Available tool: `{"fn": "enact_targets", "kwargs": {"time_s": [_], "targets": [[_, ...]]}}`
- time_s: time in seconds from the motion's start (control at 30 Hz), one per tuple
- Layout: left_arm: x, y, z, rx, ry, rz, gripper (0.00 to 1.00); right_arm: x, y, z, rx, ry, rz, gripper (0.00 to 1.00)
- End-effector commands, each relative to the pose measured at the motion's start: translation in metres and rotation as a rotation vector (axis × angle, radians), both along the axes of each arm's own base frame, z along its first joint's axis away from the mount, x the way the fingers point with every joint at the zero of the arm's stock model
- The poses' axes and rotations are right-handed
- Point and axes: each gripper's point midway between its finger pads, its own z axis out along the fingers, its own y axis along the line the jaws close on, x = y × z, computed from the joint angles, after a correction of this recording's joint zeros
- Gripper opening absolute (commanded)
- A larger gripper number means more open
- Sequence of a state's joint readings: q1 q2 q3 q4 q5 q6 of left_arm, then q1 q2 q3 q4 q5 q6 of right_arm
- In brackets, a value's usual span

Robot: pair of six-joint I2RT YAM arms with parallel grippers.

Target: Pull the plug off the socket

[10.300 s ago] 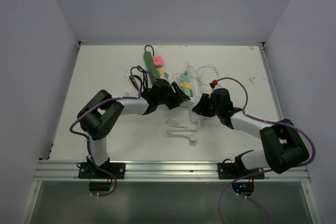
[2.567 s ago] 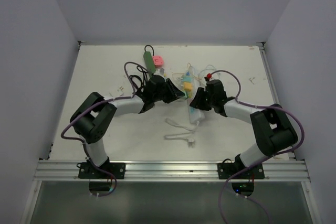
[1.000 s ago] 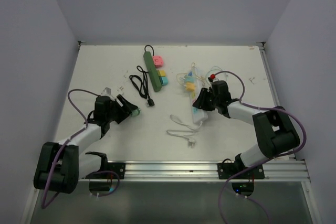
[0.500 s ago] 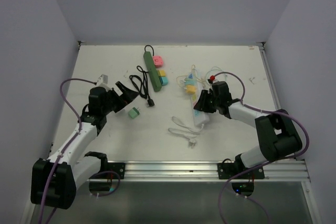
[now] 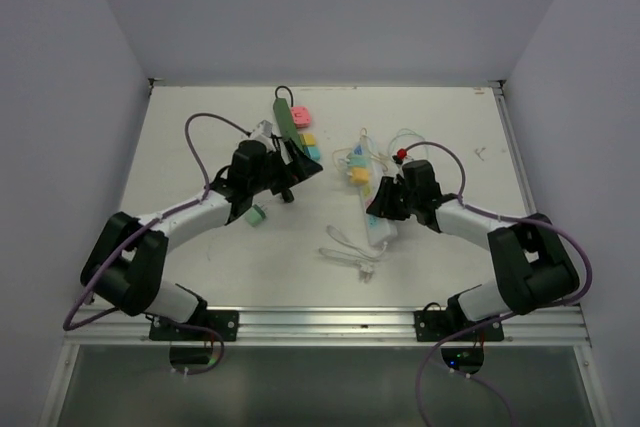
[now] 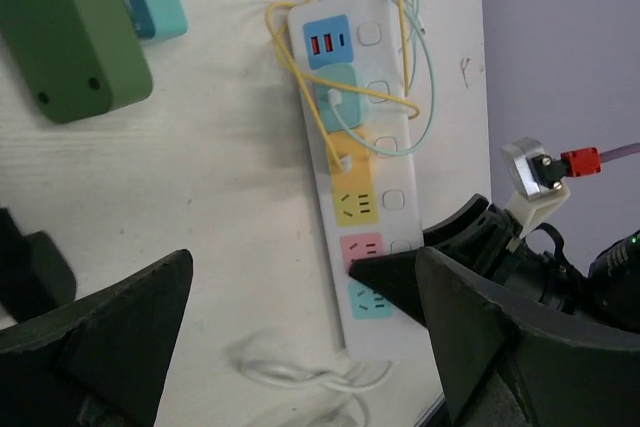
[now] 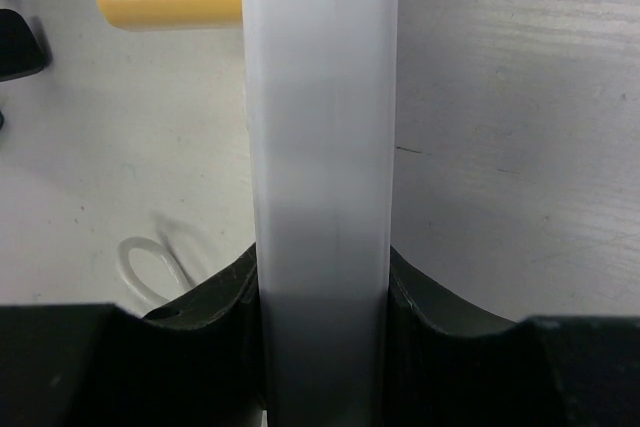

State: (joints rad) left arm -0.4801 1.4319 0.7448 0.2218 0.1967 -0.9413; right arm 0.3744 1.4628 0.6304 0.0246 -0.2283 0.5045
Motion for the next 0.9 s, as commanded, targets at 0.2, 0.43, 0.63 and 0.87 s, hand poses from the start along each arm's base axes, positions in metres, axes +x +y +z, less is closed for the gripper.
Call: {"fn": "enact_targets", "kwargs": {"time_s": [0.2,0.43,0.63,0.87], "targets": [[0.04,-0.082,0.018,-0.033,-0.09,-0.031,0.93,-0.015,0.005,0.008,0.032,-0.035,0.045,0.0],[0.035,-0.122,-0.023,-0.008,-0.007,-0.087,0.86,-0.015,0.01,0.014,0.067,-0.048,0.051,0.0],[0.028,-0.146,-0.04,-0.003,0.017,-0.132,0.79,-0.016,0.013,0.016,0.079,-0.052,0.062,0.0],[0.034,-0.154,-0.044,-0.019,0.018,-0.119,0.66,-0.019,0.014,0.014,0.082,-0.05,0.063,0.0]]}}
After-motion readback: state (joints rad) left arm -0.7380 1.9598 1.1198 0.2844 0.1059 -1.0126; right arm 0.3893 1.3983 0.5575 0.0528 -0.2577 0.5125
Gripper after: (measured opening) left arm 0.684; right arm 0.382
